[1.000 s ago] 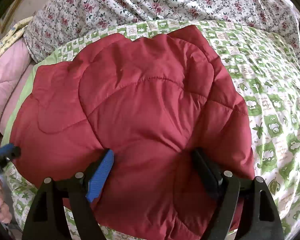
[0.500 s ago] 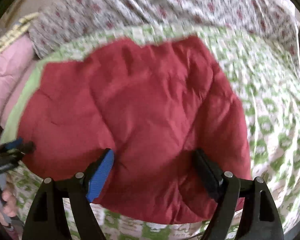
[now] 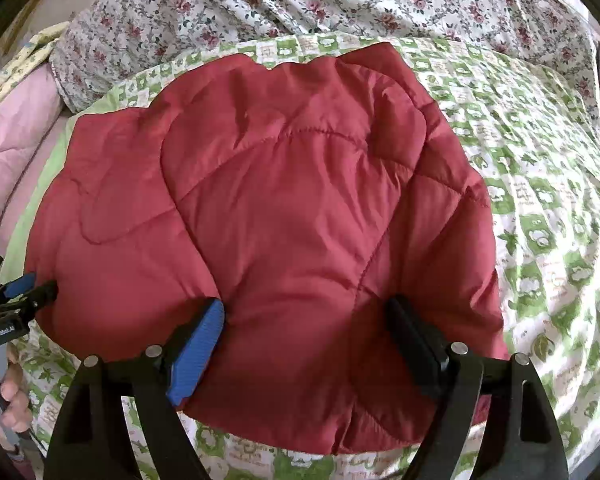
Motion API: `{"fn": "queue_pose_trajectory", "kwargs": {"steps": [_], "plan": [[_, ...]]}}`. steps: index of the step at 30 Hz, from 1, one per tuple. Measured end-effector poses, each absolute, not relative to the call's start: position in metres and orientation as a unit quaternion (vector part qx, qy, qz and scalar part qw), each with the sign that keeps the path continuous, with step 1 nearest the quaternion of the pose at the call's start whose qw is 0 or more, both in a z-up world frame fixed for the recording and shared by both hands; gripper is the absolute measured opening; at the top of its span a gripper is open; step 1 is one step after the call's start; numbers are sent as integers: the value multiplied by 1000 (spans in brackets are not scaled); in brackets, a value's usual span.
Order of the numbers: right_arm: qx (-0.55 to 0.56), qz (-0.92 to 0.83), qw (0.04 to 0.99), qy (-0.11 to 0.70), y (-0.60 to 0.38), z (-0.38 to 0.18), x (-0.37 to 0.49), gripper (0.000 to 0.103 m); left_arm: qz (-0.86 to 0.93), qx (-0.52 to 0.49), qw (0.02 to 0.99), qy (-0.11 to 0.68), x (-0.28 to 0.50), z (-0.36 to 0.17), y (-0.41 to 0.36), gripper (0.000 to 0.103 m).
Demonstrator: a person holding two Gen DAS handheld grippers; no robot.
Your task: Fold large clothes
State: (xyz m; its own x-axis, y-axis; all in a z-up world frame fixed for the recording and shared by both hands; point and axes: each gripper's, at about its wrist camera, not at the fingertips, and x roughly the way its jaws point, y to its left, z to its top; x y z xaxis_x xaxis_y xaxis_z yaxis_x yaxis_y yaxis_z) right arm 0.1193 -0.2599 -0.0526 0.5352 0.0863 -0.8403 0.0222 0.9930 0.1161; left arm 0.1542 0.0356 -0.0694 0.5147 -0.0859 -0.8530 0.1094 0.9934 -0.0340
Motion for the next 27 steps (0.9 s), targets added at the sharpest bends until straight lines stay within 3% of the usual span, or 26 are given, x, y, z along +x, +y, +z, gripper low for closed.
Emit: {"fn": "queue_pose_trajectory", "kwargs": {"steps": [7, 15, 27], "plan": [[70, 58, 898, 430, -248, -13, 123, 86, -53, 14, 869, 492, 155, -68, 34, 99], [67, 62, 891, 444, -240, -21, 158, 86, -67, 11, 888, 455, 178, -30, 22, 99], [77, 37, 875, 477, -267, -63, 221, 88, -52, 36, 871, 488, 244, -62, 3, 103]]}}
